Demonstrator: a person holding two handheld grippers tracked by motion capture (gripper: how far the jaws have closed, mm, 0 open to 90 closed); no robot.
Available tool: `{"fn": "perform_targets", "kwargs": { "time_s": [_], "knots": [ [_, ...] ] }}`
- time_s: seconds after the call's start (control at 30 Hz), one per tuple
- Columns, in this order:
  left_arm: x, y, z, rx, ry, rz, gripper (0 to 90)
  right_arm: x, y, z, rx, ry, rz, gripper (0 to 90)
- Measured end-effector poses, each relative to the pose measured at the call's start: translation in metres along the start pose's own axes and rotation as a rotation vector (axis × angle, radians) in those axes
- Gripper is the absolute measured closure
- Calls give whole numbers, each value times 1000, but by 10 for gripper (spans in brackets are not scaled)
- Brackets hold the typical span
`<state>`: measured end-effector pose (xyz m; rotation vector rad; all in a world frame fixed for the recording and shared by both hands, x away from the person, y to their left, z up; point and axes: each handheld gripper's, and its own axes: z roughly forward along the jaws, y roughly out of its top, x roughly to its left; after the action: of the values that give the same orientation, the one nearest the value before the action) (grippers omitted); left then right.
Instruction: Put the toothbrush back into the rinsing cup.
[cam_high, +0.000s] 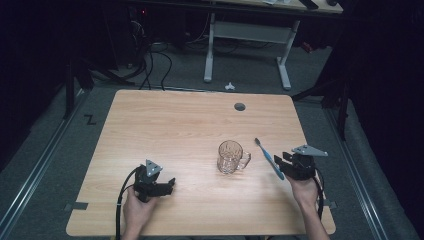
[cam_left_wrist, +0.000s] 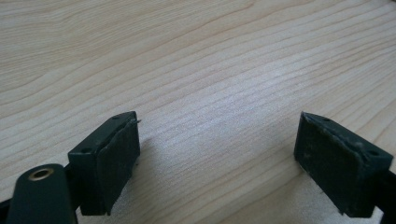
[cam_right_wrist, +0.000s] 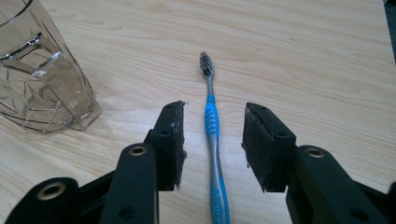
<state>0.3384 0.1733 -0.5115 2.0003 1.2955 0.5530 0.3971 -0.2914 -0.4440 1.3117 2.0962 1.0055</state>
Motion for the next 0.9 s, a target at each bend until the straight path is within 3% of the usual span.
{"fn": "perform_targets", "kwargs": {
  "time_s": [0.53, 0.9],
  "knots": [
    [0, 0, 0, 0, 0, 0, 148, 0, 20, 22, 94, 14, -34, 616],
    [0, 0, 0, 0, 0, -1, 148, -7, 21, 31, 156, 10, -30, 618]
  ]
}}
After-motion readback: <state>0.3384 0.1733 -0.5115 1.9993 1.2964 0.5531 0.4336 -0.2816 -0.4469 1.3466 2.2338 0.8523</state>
